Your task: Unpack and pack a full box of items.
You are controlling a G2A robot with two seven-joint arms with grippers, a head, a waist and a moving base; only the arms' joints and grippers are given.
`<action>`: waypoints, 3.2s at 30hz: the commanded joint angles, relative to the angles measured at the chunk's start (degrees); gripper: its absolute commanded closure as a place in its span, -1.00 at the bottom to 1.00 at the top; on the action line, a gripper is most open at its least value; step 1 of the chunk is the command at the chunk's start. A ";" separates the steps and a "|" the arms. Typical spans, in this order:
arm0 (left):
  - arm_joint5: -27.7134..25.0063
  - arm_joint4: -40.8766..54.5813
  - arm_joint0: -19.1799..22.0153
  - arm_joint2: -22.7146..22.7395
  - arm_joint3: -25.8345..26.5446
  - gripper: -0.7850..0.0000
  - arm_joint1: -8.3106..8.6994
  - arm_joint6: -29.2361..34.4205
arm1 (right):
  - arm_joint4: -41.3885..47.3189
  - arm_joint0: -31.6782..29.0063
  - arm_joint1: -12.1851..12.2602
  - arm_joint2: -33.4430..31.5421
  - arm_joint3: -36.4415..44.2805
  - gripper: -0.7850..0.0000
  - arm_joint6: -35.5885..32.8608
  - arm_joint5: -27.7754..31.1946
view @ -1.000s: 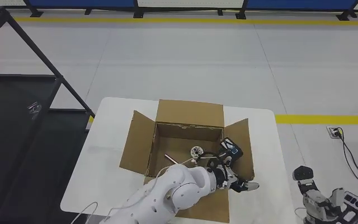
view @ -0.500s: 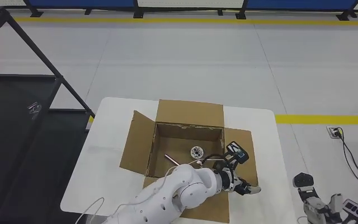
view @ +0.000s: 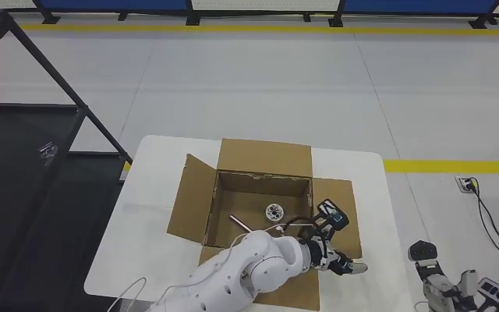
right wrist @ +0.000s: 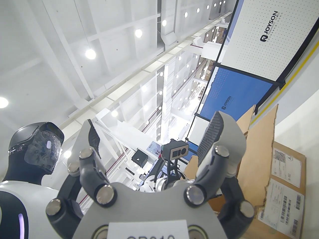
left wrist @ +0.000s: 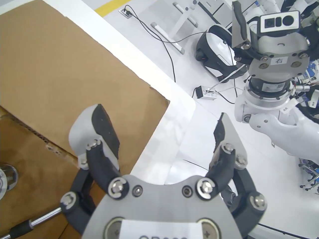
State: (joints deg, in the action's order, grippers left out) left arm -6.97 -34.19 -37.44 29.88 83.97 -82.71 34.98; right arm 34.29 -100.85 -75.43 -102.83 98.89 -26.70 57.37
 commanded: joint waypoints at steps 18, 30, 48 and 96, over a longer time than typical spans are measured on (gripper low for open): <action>2.19 5.21 5.66 -2.81 -11.25 -1.00 -6.47 3.31 | -0.01 0.00 0.00 0.00 0.00 -1.00 0.00 0.00; -0.78 5.51 4.11 -0.59 -11.69 -1.00 -7.50 1.20 | -0.01 0.00 0.00 0.00 0.00 -1.00 0.00 0.00; -9.13 -4.02 -24.82 27.27 23.42 -1.00 2.73 0.24 | -9.79 3.09 -0.44 2.65 4.97 -1.00 3.30 -2.50; -18.16 22.60 -59.54 70.56 34.55 -1.00 8.16 -17.60 | -99.29 31.20 -3.94 37.78 14.47 -1.00 -1.57 -53.24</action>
State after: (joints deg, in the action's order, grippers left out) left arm -25.13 -11.60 -96.98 100.43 118.52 -74.55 17.39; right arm -64.91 -69.63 -79.38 -65.04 113.35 -28.28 4.09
